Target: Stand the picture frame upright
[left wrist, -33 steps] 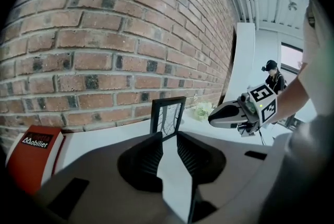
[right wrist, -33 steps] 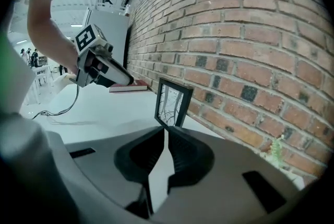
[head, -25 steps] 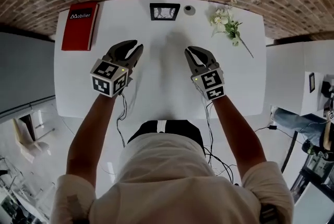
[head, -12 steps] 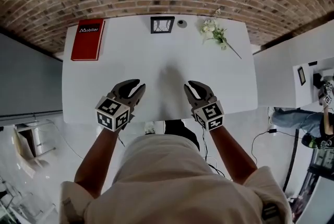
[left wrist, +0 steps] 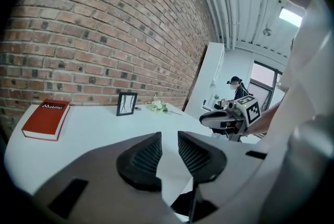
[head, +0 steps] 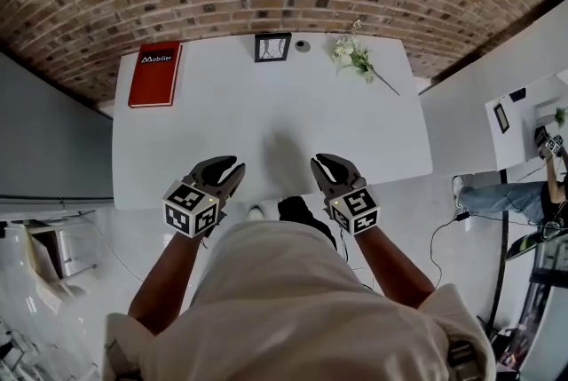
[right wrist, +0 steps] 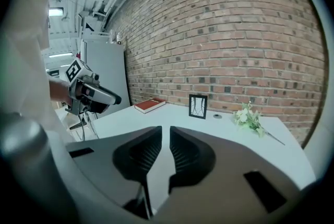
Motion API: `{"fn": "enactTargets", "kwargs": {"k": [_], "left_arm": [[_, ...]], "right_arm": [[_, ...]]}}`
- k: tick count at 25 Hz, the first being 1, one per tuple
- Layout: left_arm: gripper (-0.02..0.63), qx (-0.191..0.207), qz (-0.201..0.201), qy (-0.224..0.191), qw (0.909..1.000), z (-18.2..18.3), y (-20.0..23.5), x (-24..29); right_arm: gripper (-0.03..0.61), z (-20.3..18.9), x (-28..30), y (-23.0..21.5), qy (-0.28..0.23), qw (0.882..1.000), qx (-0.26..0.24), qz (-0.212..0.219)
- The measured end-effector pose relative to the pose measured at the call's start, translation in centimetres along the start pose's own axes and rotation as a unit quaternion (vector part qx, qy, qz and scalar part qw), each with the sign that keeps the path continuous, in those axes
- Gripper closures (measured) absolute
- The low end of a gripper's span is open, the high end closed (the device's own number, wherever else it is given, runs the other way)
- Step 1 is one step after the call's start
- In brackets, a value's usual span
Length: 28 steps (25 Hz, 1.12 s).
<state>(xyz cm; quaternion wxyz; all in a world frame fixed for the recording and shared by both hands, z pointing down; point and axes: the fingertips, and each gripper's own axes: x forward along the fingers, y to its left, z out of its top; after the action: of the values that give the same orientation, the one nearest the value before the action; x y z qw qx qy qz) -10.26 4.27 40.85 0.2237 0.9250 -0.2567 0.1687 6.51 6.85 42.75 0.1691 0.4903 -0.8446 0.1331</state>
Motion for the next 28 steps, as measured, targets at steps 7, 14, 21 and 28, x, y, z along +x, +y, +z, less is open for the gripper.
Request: {"fn": "enactTargets", "kwargs": {"k": [7, 14, 21, 28], "left_arm": [[0.523, 0.003, -0.011, 0.002, 0.9999, -1.2, -1.1, -1.3], [0.534, 0.003, -0.021, -0.008, 0.9998, -1.2, -1.6, -1.7], [0.618, 0.005, -0.034, -0.006, 0.9994, -2.0, -2.2, -2.5], [0.618, 0.004, -0.042, 0.004, 0.9991, -2.5, -2.6, -3.0]], "right_arm": [[0.529, -0.4, -1.7, 1.7, -0.004, 1.000, -0.001, -0.010], [0.531, -0.1, -2.2, 2.8, -0.006, 1.000, -0.009, -0.012], [0.563, 0.2, -2.6, 3.8, -0.008, 1.000, -0.014, -0.009], [0.574, -0.2, -2.9, 5.0, 0.004, 1.000, -0.014, -0.004]]}}
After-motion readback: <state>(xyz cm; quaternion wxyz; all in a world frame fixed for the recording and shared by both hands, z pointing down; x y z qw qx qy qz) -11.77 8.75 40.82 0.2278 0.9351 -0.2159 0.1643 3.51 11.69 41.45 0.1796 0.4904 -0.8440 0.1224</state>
